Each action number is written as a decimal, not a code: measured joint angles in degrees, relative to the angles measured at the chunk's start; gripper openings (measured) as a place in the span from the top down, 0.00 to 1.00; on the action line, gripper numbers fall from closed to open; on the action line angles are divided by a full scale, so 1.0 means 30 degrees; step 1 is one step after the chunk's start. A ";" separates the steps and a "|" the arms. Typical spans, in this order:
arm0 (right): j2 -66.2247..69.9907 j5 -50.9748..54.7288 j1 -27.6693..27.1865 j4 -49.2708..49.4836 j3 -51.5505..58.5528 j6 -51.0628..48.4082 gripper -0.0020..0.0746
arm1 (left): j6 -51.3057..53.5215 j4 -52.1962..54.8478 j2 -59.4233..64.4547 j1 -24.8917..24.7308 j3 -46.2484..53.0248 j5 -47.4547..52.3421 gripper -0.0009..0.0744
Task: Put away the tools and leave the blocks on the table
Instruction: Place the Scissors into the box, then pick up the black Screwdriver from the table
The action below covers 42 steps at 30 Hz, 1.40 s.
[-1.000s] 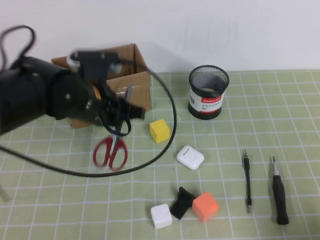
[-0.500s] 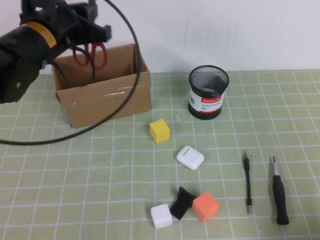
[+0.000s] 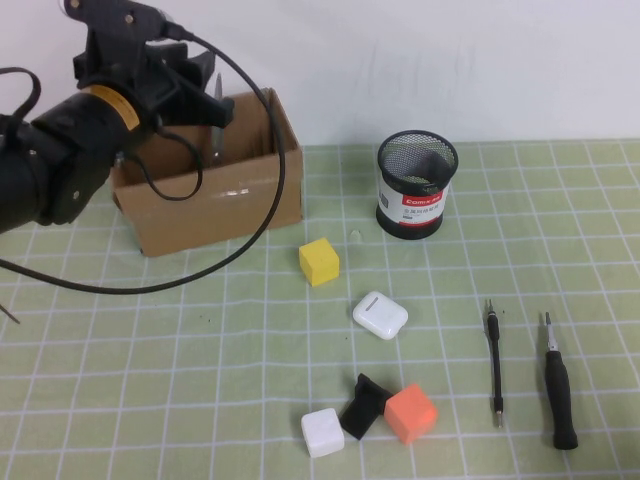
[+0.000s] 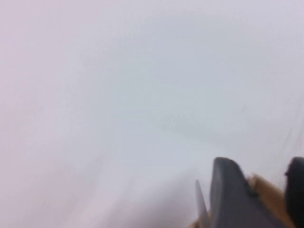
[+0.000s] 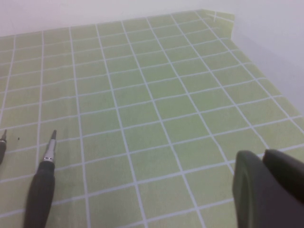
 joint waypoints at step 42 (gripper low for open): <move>0.0000 0.0000 0.0000 0.0000 0.0000 0.0000 0.99 | -0.0115 -0.7675 -2.6242 0.0000 1.3811 1.5403 0.99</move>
